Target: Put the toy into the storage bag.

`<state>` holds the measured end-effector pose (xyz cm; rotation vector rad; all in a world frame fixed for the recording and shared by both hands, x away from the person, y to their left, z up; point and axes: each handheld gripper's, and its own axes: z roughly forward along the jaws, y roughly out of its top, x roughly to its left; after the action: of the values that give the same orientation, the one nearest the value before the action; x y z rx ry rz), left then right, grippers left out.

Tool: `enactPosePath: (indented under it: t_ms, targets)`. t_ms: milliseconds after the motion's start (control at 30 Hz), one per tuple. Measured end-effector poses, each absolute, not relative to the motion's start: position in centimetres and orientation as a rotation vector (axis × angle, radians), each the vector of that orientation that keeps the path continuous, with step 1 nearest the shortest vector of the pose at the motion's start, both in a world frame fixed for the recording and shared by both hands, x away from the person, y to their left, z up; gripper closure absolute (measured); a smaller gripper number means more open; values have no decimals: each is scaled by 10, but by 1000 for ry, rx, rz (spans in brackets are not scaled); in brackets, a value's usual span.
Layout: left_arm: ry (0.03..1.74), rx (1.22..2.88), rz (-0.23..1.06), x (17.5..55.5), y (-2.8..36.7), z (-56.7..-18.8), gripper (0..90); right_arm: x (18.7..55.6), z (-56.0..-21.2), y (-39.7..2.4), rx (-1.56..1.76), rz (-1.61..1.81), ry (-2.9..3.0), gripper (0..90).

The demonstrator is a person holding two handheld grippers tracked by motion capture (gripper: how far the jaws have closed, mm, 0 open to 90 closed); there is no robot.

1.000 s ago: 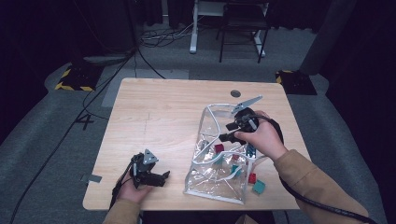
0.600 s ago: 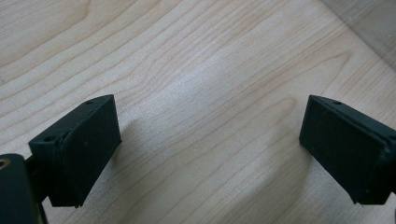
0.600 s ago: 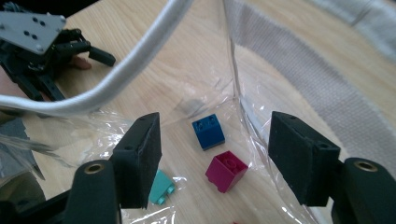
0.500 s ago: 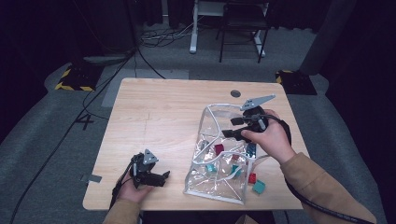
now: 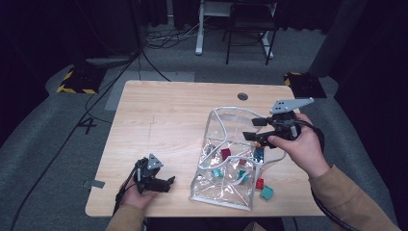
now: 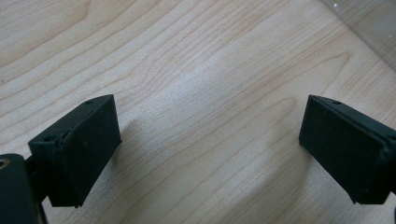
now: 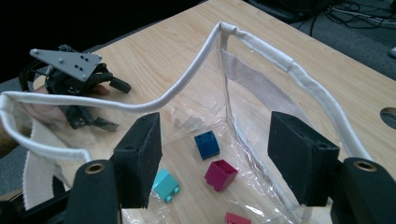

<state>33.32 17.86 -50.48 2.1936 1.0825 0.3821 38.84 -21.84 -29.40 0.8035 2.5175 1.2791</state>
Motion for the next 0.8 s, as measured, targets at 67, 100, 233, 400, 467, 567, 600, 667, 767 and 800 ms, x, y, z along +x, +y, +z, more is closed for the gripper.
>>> enactPosePath:
  t_ms: [67, 100, 233, 400, 467, 567, 600, 667, 767, 800]
  targets:
    - [1082, 2193, 382, 333, 179, -505, 55, 383, -292, -224, 801, 1290, 2505, 358]
    - [1083, 2194, 383, 333, 179, -505, 55, 381, -291, -227, 801, 1292, 2500, 357]
    - [1083, 2193, 382, 333, 179, -505, 55, 371, -289, -239, 810, 1311, 2477, 357]
    - [1083, 2193, 382, 333, 179, -505, 55, 359, -288, -258, 840, 1352, 2435, 357]
    - [1083, 2195, 383, 333, 179, -505, 55, 354, -287, -264, 850, 1358, 2423, 357]
    - [1083, 2193, 382, 333, 179, -505, 55, 347, -286, -274, 856, 1351, 2408, 357]
    - [1082, 2194, 382, 333, 179, -505, 55, 345, -286, -277, 860, 1349, 2402, 357]
    - [1082, 2194, 382, 333, 179, -505, 55, 341, -285, -284, 869, 1349, 2392, 356]
    - [1085, 2193, 381, 333, 179, -505, 55, 336, -287, -294, 890, 1344, 2381, 356]
    - [1085, 2193, 381, 333, 179, -505, 55, 334, -288, -297, 897, 1341, 2379, 355]
